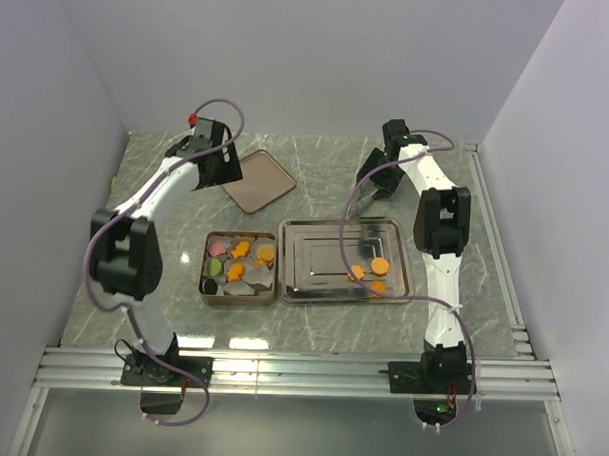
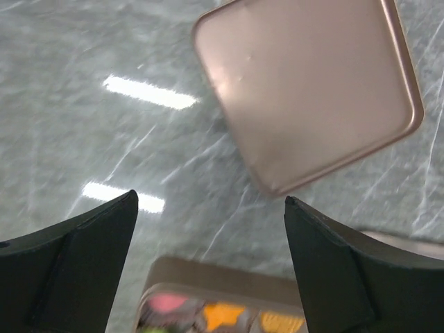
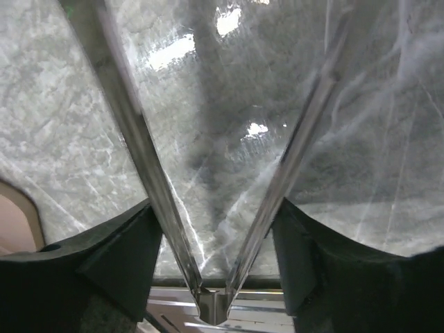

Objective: Pack the cookies

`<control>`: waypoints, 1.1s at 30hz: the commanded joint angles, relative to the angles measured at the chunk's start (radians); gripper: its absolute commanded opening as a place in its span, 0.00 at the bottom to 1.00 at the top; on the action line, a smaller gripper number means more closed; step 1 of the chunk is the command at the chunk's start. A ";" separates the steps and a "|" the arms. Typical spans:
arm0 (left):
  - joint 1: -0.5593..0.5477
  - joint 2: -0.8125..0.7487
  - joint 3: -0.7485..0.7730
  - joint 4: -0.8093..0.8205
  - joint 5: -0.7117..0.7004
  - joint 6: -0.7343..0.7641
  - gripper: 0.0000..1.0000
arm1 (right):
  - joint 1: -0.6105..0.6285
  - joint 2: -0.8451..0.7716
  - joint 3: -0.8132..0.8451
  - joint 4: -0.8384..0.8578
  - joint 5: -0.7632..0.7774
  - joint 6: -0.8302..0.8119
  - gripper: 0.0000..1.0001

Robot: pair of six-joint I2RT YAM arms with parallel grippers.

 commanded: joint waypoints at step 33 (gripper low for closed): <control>0.023 0.524 0.294 -0.107 0.125 -0.024 0.12 | -0.028 -0.583 -0.417 0.028 0.000 -0.062 0.76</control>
